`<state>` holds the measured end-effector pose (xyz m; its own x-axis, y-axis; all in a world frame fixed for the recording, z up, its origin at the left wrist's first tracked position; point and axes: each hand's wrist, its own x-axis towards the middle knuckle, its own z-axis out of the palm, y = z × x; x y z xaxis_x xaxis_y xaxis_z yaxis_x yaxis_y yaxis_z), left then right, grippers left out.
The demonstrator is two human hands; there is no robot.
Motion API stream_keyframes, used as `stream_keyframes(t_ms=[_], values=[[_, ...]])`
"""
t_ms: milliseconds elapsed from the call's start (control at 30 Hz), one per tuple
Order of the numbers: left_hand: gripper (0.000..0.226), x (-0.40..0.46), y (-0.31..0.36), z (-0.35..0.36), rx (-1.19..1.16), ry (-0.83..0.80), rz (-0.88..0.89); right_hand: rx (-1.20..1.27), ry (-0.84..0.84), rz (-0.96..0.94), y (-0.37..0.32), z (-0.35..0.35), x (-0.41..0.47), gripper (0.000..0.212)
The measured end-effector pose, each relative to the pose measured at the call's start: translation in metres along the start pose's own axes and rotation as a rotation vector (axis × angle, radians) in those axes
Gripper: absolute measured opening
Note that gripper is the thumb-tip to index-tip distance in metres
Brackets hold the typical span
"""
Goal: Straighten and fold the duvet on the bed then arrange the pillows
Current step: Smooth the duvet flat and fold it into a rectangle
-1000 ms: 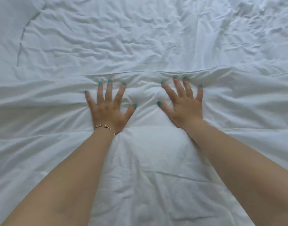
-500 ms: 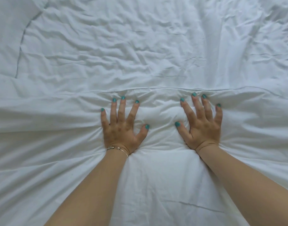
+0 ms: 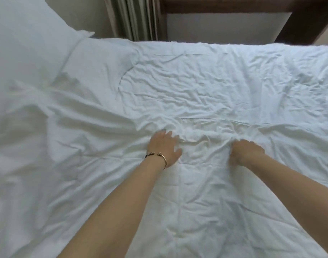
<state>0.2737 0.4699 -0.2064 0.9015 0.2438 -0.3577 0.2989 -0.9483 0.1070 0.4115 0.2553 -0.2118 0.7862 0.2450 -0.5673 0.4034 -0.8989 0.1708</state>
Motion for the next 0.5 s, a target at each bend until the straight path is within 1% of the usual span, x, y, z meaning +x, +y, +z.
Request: stream_keyframes(t_ms=[67,100,167,233,267,333,367,433,500], values=[[0.053,-0.033,-0.049,-0.023,0.044,0.096,-0.127,-0.071,-0.058,-0.127,-0.048,-0.027,-0.024,0.04],[0.054,-0.048,-0.074,-0.035,0.084,0.142,-0.164,-0.042,-0.058,-0.207,-0.076,-0.038,-0.034,0.044],[0.057,-0.071,-0.125,-0.059,0.215,0.22,-0.213,0.174,0.0,-0.379,-0.134,-0.054,-0.05,0.057],[0.06,-0.084,-0.174,-0.081,0.332,0.28,-0.28,0.415,0.132,-0.535,-0.186,-0.068,-0.062,0.068],[0.062,-0.088,-0.196,-0.091,0.347,0.296,-0.317,0.502,0.191,-0.579,-0.21,-0.073,-0.067,0.071],[0.073,-0.093,-0.232,-0.106,0.301,0.261,-0.38,0.605,0.247,-0.649,-0.251,-0.079,-0.071,0.078],[0.084,-0.095,-0.246,-0.112,0.281,0.21,-0.405,0.624,0.239,-0.665,-0.267,-0.081,-0.07,0.083],[0.108,-0.092,-0.266,-0.111,0.256,0.15,-0.458,0.618,0.184,-0.654,-0.293,-0.082,-0.062,0.092],[0.121,-0.083,-0.275,-0.097,0.223,0.127,-0.502,0.555,0.118,-0.608,-0.309,-0.073,-0.048,0.094]])
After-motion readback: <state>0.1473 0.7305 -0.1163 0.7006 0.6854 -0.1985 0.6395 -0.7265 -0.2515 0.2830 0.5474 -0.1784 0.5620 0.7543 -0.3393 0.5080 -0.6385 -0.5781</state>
